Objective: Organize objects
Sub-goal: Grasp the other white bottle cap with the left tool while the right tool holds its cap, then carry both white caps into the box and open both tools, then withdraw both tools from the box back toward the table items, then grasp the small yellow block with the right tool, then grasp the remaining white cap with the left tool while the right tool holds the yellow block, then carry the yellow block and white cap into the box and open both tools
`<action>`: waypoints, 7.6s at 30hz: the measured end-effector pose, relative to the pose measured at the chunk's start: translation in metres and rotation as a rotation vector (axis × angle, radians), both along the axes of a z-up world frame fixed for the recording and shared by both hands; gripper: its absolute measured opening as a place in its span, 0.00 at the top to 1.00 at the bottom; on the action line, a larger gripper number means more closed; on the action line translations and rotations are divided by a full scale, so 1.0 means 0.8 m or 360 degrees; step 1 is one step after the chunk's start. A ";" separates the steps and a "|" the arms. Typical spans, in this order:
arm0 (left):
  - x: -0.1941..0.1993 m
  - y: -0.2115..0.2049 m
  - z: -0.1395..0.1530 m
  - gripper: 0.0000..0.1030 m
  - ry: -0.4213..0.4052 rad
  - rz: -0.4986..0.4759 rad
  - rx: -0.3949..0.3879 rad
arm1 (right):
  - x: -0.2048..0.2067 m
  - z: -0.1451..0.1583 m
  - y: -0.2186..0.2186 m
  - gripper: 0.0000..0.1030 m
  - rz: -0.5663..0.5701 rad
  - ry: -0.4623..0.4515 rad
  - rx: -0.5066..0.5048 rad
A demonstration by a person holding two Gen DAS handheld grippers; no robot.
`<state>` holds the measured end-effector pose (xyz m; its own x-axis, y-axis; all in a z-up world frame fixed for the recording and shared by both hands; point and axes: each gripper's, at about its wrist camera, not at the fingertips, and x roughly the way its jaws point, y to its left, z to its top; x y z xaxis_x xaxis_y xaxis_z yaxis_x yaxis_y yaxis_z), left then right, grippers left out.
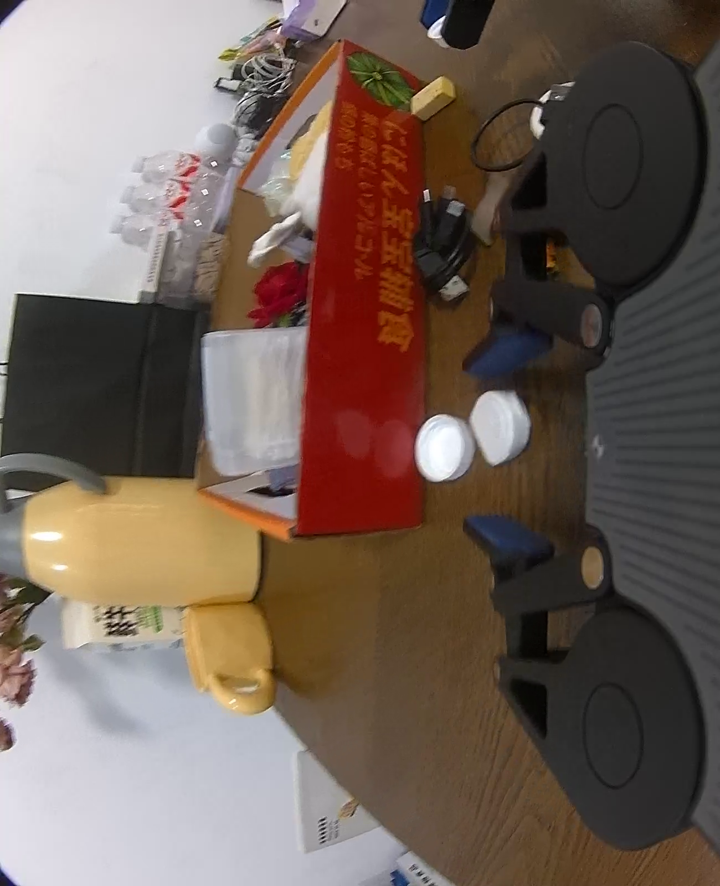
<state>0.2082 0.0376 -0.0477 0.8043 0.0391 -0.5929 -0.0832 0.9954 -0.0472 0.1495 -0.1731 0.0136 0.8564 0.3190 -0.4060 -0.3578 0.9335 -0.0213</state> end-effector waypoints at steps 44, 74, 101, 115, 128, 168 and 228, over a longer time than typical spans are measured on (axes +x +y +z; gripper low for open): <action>0.066 -0.066 0.111 0.71 -0.0490 -0.0083 0.0037 | 0.098 0.093 0.053 0.73 -0.0084 -0.0322 0.0061; 0.114 -0.081 0.093 0.00 -0.0639 0.0052 0.0099 | 0.165 0.042 0.032 0.00 -0.0204 -0.0133 0.0139; 0.030 -0.037 0.078 0.00 -0.0652 -0.0028 0.0079 | 0.102 0.044 0.007 0.00 -0.0163 -0.0150 0.0036; -0.032 -0.006 0.049 0.00 -0.0472 -0.0037 0.0102 | 0.050 0.014 -0.013 0.00 -0.0146 0.0031 -0.0004; -0.043 0.017 0.030 0.00 -0.0334 0.0023 0.0041 | 0.049 -0.005 -0.016 0.00 -0.0194 0.0161 -0.0065; -0.029 0.015 0.016 0.00 -0.0227 0.0069 0.0089 | 0.059 0.001 0.020 0.81 -0.0180 0.0059 -0.0015; -0.013 -0.060 0.074 0.72 -0.0449 -0.0144 -0.0009 | 0.035 0.041 0.011 0.81 -0.0098 -0.0171 0.0127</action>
<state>0.1975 -0.0101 0.0113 0.9374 -0.0431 -0.3455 0.0232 0.9978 -0.0615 0.1771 -0.1639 0.0465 0.9123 0.2923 -0.2866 -0.2997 0.9538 0.0189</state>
